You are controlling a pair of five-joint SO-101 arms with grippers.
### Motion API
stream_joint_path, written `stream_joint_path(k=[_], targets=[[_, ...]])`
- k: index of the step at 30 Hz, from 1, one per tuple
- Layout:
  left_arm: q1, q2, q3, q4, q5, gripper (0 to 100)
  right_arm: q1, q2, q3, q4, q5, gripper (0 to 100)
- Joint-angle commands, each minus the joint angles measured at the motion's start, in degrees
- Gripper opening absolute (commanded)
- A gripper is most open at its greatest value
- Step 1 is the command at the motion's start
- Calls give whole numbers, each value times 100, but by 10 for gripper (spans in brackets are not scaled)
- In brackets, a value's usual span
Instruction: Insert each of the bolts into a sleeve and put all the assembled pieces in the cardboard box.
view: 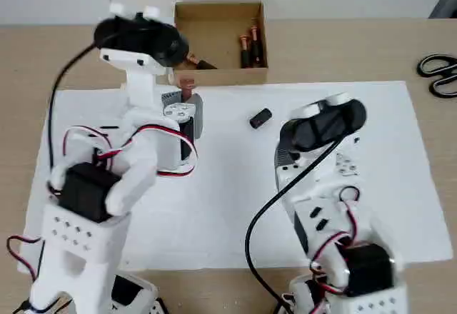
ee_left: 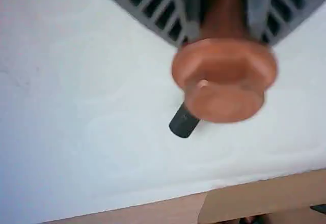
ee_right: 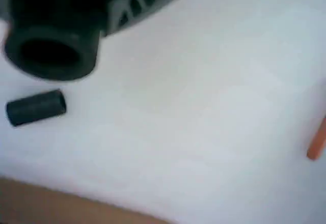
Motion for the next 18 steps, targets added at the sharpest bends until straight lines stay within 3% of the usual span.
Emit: stream_joint_path(k=[1,10,15,18], targets=[[35,-527,1059,-1134,527,6,-40,-418,1521,-1675,26,4],[9,-1477,2703,-2857,598,6,-453,-1349,3631,-2914,0,6],[264,-1538,3187,-2954,615,6,-1455,-2229,4387,-3556,9,4],[440,-1556,3257,-2954,615,6,-1525,-2571,4677,-3547,9,4]])
